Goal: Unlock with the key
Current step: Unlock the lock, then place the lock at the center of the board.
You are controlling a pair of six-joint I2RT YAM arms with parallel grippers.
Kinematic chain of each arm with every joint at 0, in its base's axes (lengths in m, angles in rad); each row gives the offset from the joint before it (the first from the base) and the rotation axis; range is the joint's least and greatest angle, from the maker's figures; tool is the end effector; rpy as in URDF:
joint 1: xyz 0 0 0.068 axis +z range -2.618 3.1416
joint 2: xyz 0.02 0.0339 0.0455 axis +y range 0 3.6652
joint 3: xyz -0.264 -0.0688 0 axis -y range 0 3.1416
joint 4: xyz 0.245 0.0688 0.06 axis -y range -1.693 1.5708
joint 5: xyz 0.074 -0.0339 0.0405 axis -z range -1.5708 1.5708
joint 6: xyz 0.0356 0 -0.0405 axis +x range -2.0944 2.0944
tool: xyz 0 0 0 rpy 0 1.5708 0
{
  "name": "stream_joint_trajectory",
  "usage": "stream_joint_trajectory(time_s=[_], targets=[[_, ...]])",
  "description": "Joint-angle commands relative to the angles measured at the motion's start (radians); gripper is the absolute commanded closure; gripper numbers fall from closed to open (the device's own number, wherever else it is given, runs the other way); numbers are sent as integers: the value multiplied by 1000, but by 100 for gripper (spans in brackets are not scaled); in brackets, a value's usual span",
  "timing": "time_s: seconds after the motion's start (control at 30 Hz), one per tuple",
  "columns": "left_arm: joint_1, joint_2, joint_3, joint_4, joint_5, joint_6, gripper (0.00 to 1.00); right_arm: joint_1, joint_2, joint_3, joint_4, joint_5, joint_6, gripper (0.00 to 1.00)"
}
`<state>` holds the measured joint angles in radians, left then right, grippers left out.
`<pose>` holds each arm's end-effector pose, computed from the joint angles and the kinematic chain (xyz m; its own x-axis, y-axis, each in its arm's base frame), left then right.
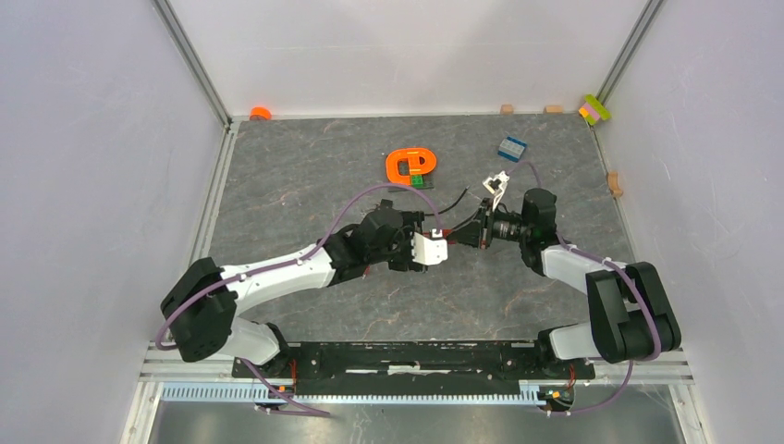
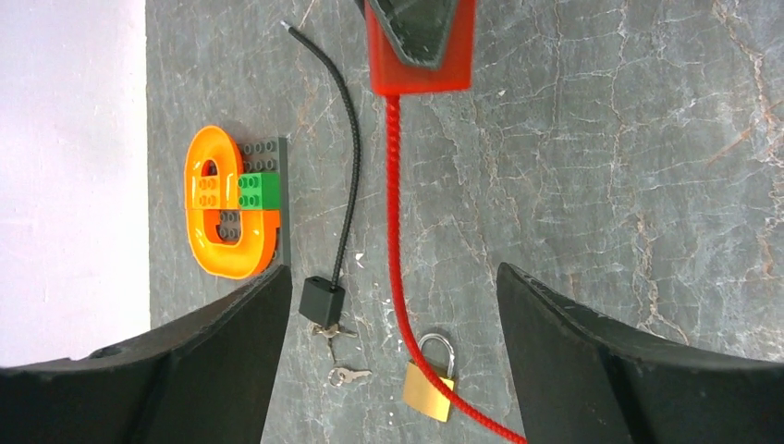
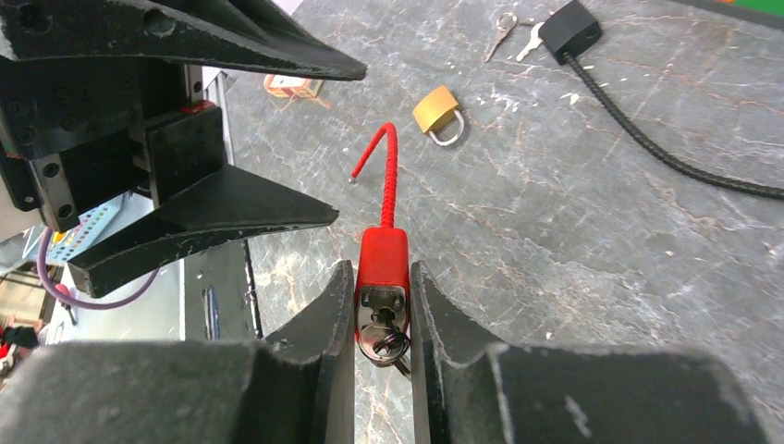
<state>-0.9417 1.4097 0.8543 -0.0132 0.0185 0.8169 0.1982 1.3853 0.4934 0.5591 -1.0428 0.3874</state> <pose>0.1818 -0.2509 0.2369 0.3792 0.7177 -0.5840 0.7906 0.0767 0.6075 0.2476 0.0811 0.1899 -0.6364 0.0663 -0.7685 -0.7120 0.3328 0.6183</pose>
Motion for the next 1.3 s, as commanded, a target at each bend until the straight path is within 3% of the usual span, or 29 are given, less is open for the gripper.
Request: stream_joint_trajectory(time_s=[0.0,0.17,0.4,0.63,0.83,1.27], targets=[[14,-44,61,-57,18,-63,12,-52,-30,10,97,-14,49,100],[58,-73,112,-127,82,-154,8,-144,-35,-11,230,-56,212,100],[106,-90,137,-135,122,-206,4,-276,-47,-25,215,-61,248,100],[113,-84,137,-131,140,-217,2,-330,26,31,-45,41,53,100],[113,-81,138,-134,141,-227,1,-336,132,75,-142,112,-67,99],[123,-43,143,-130,61,-252,0,-357,386,197,-199,147,-193,78]])
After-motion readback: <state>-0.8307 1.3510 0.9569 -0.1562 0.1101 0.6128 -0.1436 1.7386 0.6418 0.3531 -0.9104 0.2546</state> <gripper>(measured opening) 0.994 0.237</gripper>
